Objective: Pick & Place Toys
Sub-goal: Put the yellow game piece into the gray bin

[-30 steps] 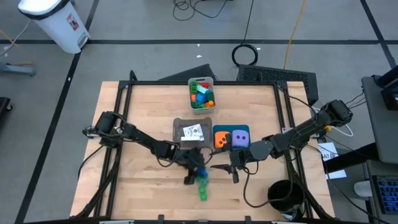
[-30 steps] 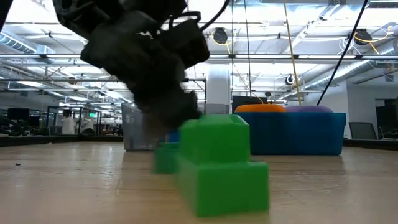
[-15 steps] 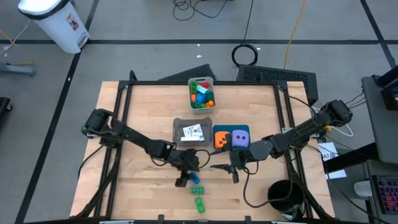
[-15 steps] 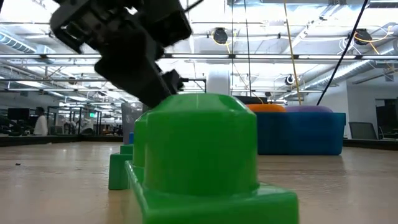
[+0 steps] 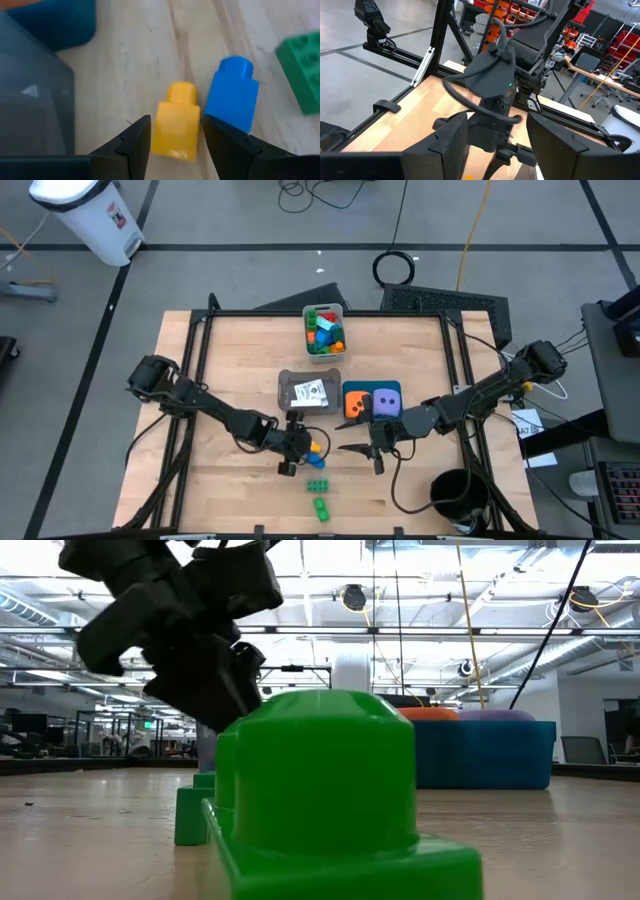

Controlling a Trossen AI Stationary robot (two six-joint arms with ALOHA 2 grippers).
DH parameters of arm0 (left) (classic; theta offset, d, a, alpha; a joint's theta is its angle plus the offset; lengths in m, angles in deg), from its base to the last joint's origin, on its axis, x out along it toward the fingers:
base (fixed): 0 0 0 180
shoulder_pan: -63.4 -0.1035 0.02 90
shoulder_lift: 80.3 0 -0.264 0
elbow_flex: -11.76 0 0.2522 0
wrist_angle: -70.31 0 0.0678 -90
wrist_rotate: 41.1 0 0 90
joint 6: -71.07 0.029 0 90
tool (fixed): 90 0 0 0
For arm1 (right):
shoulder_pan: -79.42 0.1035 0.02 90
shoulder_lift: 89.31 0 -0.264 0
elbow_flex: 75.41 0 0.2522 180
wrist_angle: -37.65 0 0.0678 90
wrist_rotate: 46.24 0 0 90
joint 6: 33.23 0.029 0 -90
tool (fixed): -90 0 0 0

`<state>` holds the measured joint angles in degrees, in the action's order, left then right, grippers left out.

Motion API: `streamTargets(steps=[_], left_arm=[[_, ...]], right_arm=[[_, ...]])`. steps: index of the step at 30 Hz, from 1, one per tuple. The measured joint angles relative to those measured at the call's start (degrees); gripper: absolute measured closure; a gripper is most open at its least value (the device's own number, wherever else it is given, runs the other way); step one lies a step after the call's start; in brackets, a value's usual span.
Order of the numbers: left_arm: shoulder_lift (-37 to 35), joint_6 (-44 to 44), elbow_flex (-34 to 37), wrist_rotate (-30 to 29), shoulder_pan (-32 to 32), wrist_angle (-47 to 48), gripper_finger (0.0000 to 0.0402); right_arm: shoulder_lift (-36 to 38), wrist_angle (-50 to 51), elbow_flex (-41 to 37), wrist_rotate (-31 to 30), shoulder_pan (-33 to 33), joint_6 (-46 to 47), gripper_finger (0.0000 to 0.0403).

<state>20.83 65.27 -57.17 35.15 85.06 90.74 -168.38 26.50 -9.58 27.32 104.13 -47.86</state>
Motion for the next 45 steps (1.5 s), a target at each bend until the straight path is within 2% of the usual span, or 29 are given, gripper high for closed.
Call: streamTargets(steps=[7,11,16,20,33,45], left_arm=[[-0.05,-2.91,-0.03,-1.92,-0.09,-1.16,0.0212],[-0.05,-4.76,-0.03,-2.15,-0.47,-0.77,0.0193],[0.52,-4.96,-0.05,-0.24,-0.32,-0.51,0.0161],[1.95,-1.63,-0.23,3.10,-0.53,-1.15,0.0149],[3.27,-1.75,0.01,3.31,-1.76,2.56,0.0146],[3.56,0.12,-0.01,3.37,-1.82,-0.52,0.0150]], right_arm=[[0.00,0.11,0.00,0.00,0.00,0.00,0.0207],[0.00,0.34,0.00,0.02,0.00,0.00,0.0206],[0.00,0.37,0.00,0.02,0.00,0.00,0.0206],[0.00,0.37,0.00,0.04,0.00,0.00,0.0206],[0.00,0.52,0.00,0.04,0.00,0.00,0.0206],[-0.02,0.59,0.00,0.04,-0.04,0.00,0.0206]])
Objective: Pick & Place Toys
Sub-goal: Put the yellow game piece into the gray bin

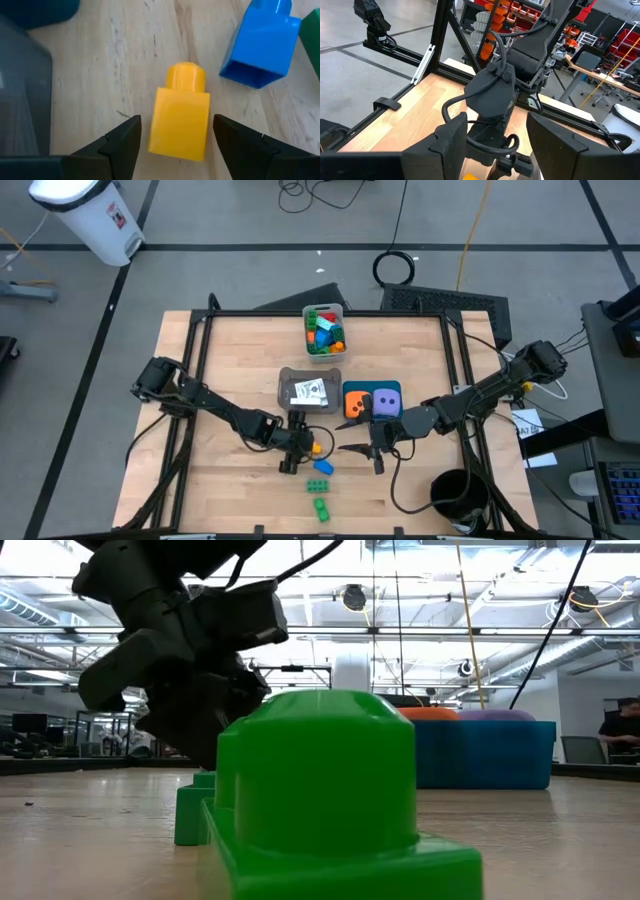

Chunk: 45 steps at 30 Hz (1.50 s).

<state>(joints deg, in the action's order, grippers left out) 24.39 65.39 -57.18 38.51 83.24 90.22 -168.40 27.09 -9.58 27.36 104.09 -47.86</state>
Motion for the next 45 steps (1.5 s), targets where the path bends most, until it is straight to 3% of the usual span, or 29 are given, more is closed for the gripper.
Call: streamTargets(steps=[4,10,14,19,25,28,35,41,45], left_arm=[[0.97,1.42,-0.02,0.52,-0.07,-0.56,0.0183],[0.76,1.96,-0.11,4.33,-0.37,-0.67,0.0270],[-2.12,1.97,-0.11,3.58,-0.35,0.37,0.0269],[-6.73,2.77,-0.11,-4.89,1.58,0.12,0.0269],[-10.10,8.03,-0.17,-29.82,6.43,-0.52,0.0261],[-10.01,10.30,-0.15,-38.36,7.83,-0.32,0.0260],[-10.04,12.12,-0.16,-39.20,8.04,-3.14,0.0265],[-10.01,12.76,-0.15,-39.19,8.03,-3.18,0.0260],[-10.01,12.98,-0.15,-39.20,8.00,-3.34,0.0267]], right_arm=[[0.00,-0.02,0.00,0.00,0.00,0.00,0.0206],[0.00,0.05,0.02,-0.02,0.00,0.00,0.0206],[0.00,-0.10,0.02,0.01,-0.32,0.00,0.0206],[0.00,1.16,0.02,0.03,-1.32,2.09,0.0206],[-1.18,2.64,0.02,0.05,-3.29,9.64,0.0206],[-2.57,2.32,0.02,0.07,-4.94,11.83,0.0206],[-7.77,1.84,0.02,0.33,-9.83,16.44,0.0206],[-10.02,0.20,0.02,10.97,-14.88,26.51,0.0206],[-11.21,-1.48,0.02,12.12,-15.82,28.69,0.0206]])
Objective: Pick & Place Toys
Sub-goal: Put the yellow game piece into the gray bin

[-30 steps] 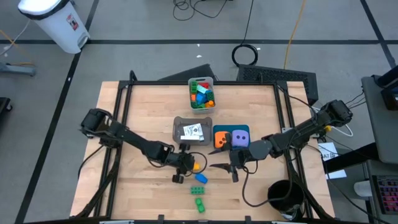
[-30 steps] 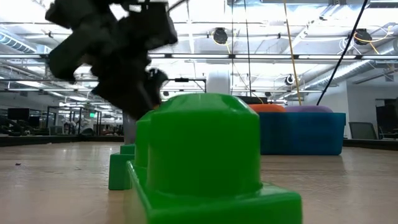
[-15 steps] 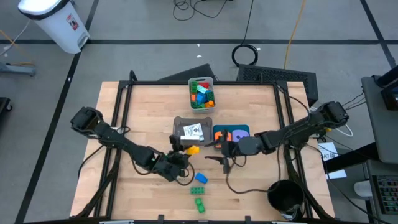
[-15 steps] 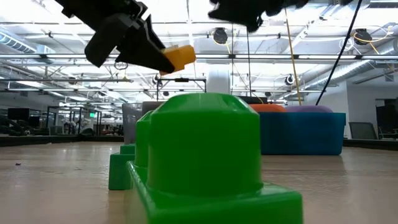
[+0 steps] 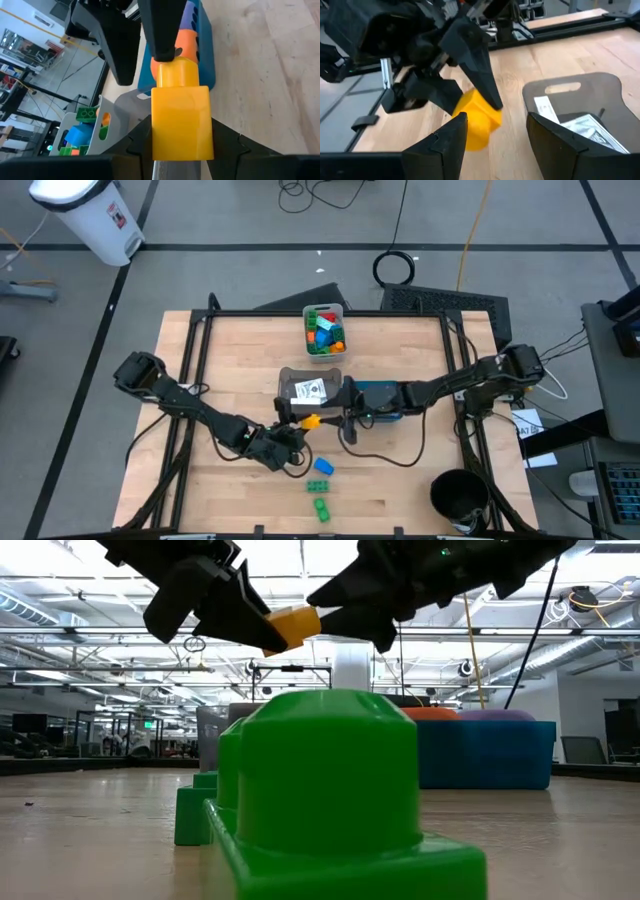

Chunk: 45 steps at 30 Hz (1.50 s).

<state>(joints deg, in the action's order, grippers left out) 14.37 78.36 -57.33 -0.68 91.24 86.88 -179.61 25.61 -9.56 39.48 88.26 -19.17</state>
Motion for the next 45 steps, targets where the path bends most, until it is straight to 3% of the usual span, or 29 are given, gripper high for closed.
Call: streamTargets(steps=[4,12,16,38,45], left_arm=[[0.00,0.00,0.02,0.04,0.00,0.05,0.0261],[0.02,-0.07,0.04,0.00,-0.22,-0.49,0.0266],[0.02,-0.07,0.04,0.00,-0.38,-0.63,0.0260],[0.02,0.05,0.04,0.07,-1.55,-4.35,0.0262],[0.02,-0.52,0.00,0.17,-1.44,-3.78,0.0264]], right_arm=[[-2.29,-3.14,0.02,0.23,0.26,-1.09,0.0199],[-5.59,-9.75,0.01,0.13,0.06,0.88,0.0122],[-6.25,-9.46,0.02,0.15,-0.56,3.64,0.0107],[-6.19,-11.10,0.02,0.07,-0.94,5.34,0.0148],[-3.62,-10.04,0.02,-0.12,-0.94,-2.05,0.0150]])
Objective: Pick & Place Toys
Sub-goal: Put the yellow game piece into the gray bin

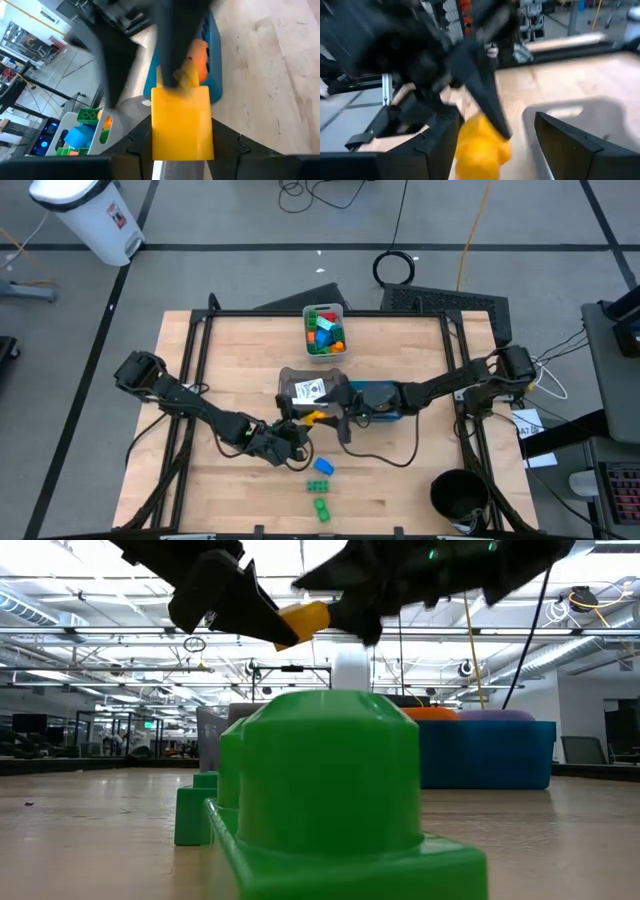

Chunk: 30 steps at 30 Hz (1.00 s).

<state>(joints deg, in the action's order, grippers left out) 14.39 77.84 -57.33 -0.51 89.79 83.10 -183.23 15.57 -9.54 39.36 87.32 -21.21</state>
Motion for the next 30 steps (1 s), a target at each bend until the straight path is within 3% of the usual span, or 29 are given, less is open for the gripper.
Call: streamTargets(steps=[9,14,16,21,25,30], left_arm=[[0.00,-3.00,0.00,0.04,-1.18,1.18,0.0261],[-3.24,0.47,0.00,0.94,-7.50,-0.79,0.0267],[-5.75,1.58,-0.02,5.75,-11.40,-3.36,0.0267],[-8.96,4.79,-0.07,28.00,-23.36,-11.56,0.0267],[-8.34,2.79,-0.09,34.70,-34.09,-15.55,0.0267],[-4.88,-6.69,-0.09,46.42,-46.89,-16.25,0.0267]], right_arm=[[15.06,17.85,0.00,-0.05,1.37,-4.73,0.0155],[20.96,21.00,-1.52,-0.06,3.88,-8.29,0.0176],[22.13,20.18,-2.46,-0.05,5.45,-11.15,0.0186],[23.38,19.29,-2.95,-0.20,9.05,-18.65,0.0206],[23.37,17.29,-2.99,-0.21,10.36,-20.46,0.0219],[23.31,17.31,-2.99,-0.25,9.83,-20.88,0.0233]])
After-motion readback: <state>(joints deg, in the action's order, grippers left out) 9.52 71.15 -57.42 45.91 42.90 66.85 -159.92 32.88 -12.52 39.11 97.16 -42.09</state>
